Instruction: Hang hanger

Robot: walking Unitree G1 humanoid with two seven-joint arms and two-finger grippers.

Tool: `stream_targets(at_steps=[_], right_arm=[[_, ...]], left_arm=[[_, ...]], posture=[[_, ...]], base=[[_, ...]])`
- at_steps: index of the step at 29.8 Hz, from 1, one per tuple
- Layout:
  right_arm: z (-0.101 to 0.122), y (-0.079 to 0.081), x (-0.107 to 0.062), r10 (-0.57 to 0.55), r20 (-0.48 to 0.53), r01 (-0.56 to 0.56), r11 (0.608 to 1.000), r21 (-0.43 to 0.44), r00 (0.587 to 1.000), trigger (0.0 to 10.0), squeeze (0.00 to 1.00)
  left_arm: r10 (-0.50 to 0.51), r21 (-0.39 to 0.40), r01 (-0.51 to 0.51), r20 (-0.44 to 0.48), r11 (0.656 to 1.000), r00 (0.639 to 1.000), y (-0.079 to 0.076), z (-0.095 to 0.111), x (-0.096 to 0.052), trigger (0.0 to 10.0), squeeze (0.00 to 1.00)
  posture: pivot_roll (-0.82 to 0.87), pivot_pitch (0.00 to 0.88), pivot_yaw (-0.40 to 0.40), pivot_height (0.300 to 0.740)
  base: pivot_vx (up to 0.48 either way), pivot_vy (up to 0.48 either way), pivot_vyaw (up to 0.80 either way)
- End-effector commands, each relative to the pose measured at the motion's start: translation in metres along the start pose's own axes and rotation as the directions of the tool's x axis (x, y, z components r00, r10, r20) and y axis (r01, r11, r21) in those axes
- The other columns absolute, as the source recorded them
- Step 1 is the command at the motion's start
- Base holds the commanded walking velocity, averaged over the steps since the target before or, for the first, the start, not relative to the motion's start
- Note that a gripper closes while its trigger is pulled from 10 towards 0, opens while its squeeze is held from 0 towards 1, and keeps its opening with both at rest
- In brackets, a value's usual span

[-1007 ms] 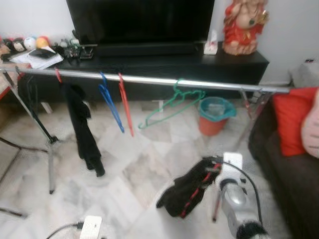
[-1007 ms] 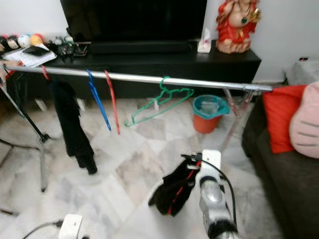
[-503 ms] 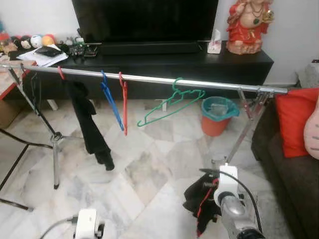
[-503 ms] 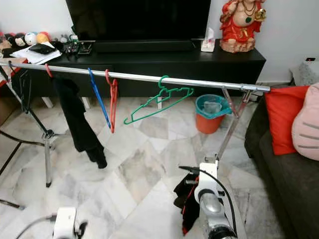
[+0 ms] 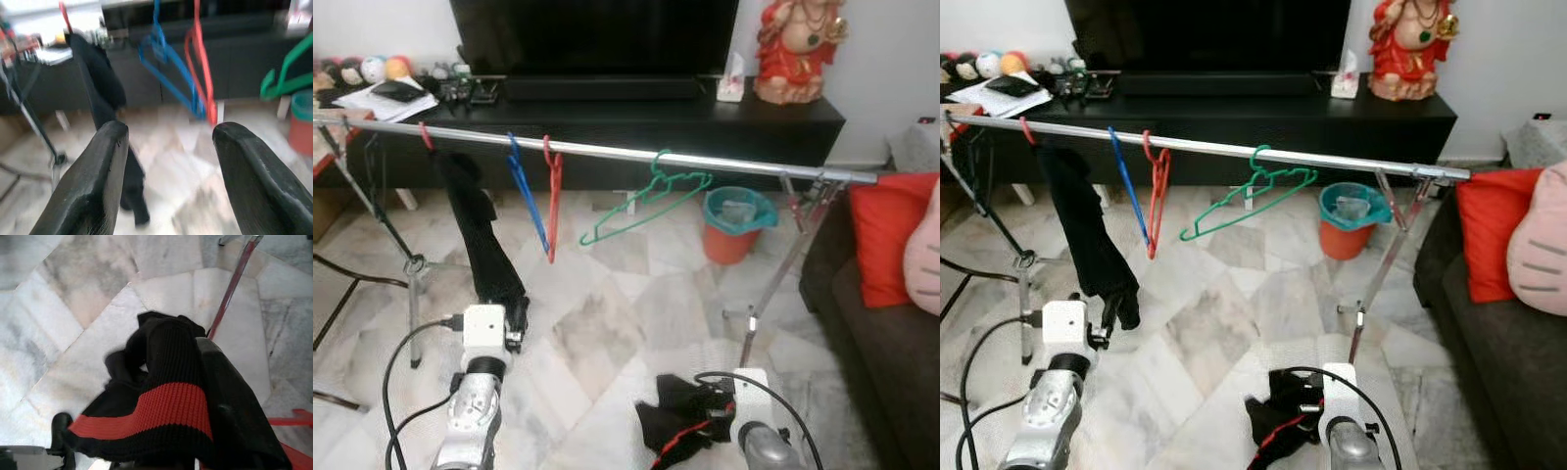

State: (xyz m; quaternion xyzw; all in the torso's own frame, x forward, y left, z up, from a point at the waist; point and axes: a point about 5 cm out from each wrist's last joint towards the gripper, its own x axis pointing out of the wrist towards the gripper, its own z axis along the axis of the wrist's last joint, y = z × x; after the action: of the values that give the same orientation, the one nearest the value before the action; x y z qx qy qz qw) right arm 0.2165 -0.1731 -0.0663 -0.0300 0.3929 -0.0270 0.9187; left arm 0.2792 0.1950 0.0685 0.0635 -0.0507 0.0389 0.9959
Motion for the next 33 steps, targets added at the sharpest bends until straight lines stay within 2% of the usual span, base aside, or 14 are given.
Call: stream_targets(at_steps=[1,5,13,15,19,23,33], right_arm=[[-0.009,-0.002,-0.002,-0.01,-0.019,0.011,1.0,0.016,1.0,10.0,0.0],[-0.016,-0.003,-0.004,-0.014,-0.031,0.015,1.0,0.024,0.999,10.0,0.0],[-0.019,-0.012,-0.006,-0.051,-0.034,0.05,0.998,-0.047,0.998,10.0,0.0],[-0.022,-0.014,-0.006,-0.066,-0.039,0.062,0.994,-0.095,0.997,10.0,0.0],[-0.026,-0.011,-0.008,-0.053,-0.043,0.05,0.997,-0.064,0.998,10.0,0.0],[-0.027,-0.009,-0.008,-0.048,-0.048,0.044,0.995,-0.092,0.998,10.0,0.0],[-0.028,-0.009,-0.008,-0.05,-0.05,0.045,0.995,-0.091,0.998,10.0,0.0]], left_arm=[[-0.015,-0.007,0.015,0.017,1.0,1.0,-0.003,0.006,0.0,10.0,0.0],[0.002,-0.011,-0.003,-0.036,1.0,0.999,-0.002,-0.001,-0.001,10.0,0.0],[-0.004,-0.026,0.004,-0.036,1.0,0.999,-0.006,0.007,0.003,10.0,0.0],[-0.003,-0.027,0.002,-0.038,1.0,0.999,-0.005,0.008,0.003,10.0,0.0],[0.0,-0.029,-0.001,-0.05,1.0,0.999,-0.006,0.006,0.003,10.0,0.0],[-0.002,-0.029,0.0,-0.054,1.0,0.999,-0.005,0.007,0.002,10.0,0.0],[-0.001,-0.029,0.0,-0.053,1.0,0.999,-0.005,0.009,0.004,10.0,0.0]], posture=[[-0.01,0.0,0.002,0.74],[-0.02,0.0,0.001,0.74],[-0.03,0.0,0.004,0.74],[-0.03,0.0,0.004,0.74],[-0.02,0.0,0.0,0.74],[-0.02,0.0,0.002,0.74],[-0.02,0.0,0.004,0.74]], base=[[0.0,0.0,0.0],[0.0,0.0,0.0],[0.0,0.0,0.0],[0.0,0.0,0.63],[0.0,0.0,0.33],[0.0,0.0,0.0],[0.049,0.0,0.0]])
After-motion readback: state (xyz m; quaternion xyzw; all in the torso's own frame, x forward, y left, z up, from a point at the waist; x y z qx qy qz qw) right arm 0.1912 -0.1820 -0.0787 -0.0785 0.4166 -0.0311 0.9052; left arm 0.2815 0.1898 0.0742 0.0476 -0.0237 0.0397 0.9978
